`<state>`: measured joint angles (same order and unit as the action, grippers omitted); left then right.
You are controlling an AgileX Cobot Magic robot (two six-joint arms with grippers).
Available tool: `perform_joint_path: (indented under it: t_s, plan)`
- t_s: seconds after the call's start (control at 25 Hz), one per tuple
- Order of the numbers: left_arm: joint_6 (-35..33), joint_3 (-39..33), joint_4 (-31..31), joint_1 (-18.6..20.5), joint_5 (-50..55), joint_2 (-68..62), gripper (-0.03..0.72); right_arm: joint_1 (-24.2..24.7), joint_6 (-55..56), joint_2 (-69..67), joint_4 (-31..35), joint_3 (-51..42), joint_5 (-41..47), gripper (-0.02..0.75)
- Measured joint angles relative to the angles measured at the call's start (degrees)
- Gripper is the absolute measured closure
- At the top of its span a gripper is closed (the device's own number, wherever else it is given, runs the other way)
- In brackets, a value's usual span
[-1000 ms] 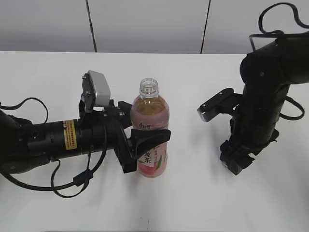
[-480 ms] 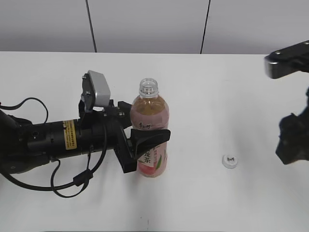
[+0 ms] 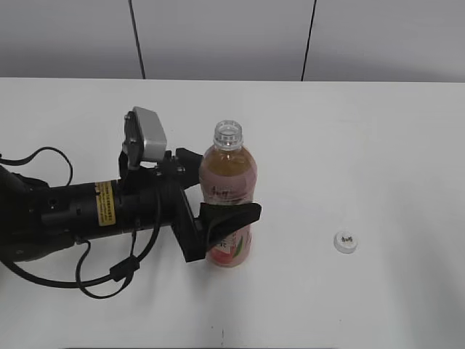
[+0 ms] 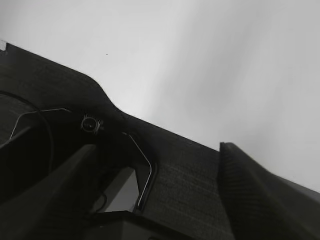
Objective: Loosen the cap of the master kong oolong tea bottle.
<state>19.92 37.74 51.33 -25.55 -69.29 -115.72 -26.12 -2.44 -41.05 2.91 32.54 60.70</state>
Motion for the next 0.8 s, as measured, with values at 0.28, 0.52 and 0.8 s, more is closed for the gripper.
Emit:
perform_joint_path:
  t_s: [0.28, 0.52, 0.8]
  plan:
    - [0.1, 0.0, 0.1, 0.0, 0.0, 0.1, 0.088, 0.0, -0.1, 14.6, 0.1, -2.6, 0.9, 0.178]
    - [0.2, 0.0, 0.3, 0.0, 0.1, 0.8, 0.087, 0.0, -2.5, 22.3, 0.8, -3.2, 2.0, 0.186]
    - [3.9, 0.0, 1.1, 0.0, 0.1, 5.5, 0.090, 0.0, -2.9, 23.9, 0.9, -3.2, 2.1, 0.227]
